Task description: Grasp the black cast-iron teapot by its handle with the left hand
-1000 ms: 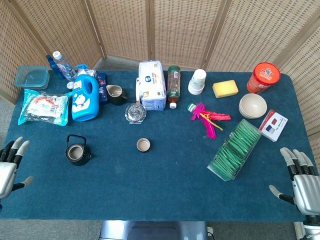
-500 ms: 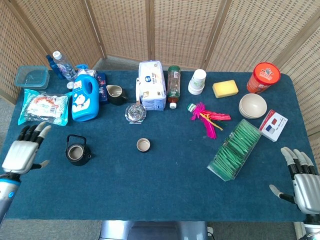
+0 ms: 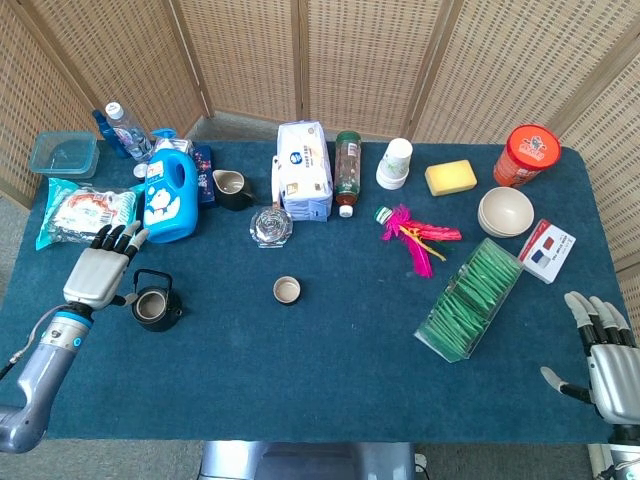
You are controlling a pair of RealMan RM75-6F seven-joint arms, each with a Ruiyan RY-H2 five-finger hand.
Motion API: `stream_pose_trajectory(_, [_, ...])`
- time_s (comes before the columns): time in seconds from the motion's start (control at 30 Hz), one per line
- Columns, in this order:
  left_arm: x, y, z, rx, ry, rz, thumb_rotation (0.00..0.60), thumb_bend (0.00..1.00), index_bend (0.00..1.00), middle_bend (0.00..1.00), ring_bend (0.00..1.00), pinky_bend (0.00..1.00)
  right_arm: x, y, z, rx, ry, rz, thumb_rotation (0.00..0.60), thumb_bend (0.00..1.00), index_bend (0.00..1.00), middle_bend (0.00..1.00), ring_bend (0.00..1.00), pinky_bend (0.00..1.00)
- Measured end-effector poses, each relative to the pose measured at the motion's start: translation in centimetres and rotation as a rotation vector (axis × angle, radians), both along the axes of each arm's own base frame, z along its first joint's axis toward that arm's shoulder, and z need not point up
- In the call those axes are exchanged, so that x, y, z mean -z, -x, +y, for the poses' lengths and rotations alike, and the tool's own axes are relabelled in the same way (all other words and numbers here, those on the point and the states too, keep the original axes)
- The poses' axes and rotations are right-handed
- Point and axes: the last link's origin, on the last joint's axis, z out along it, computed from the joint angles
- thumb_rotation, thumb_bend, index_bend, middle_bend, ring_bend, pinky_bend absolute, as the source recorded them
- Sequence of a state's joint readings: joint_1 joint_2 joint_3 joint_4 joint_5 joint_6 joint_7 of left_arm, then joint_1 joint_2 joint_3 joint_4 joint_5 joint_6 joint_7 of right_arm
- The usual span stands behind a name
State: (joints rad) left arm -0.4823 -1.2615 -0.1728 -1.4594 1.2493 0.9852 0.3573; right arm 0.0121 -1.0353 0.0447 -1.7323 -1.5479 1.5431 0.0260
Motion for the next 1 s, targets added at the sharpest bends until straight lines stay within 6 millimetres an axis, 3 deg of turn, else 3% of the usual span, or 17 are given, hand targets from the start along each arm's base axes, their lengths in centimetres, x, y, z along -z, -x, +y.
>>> stream_pose_trajectory(0.43, [2.8, -2.9, 1.9, 0.000, 0.034, 0.003, 0.600, 0.06, 0.00, 0.00, 0.00, 0.03, 0.3, 0.0, 0.0, 0.000, -0.023, -0.003, 0.600, 0.00, 0.00, 0.00, 0.00, 0.00])
stream_pose_trajectory(0.73, [4.4, -4.4, 2.6, 0.019, 0.038, 0.087, 0.600, 0.16, 0.00, 0.00, 0.00, 0.04, 0.2, 0.3, -0.2, 0.013, -0.020, -0.004, 0.600, 0.00, 0.00, 0.00, 0.00, 0.00])
stream_pose_trajectory(0.87, [5.3, -4.7, 2.7, 0.005, 0.038, 0.155, 0.600, 0.17, 0.00, 0.00, 0.01, 0.13, 0.1, 0.2, -0.2, 0.012, -0.021, -0.012, 0.600, 0.00, 0.00, 0.00, 0.00, 0.00])
stream_pose_trajectory(1.0, [6.1, -5.2, 2.8, -0.005, 0.038, 0.160, 0.600, 0.26, 0.00, 0.02, 0.11, 0.27, 0.1, 0.2, -0.2, 0.010, -0.023, -0.016, 0.600, 0.00, 0.00, 0.00, 0.00, 0.00])
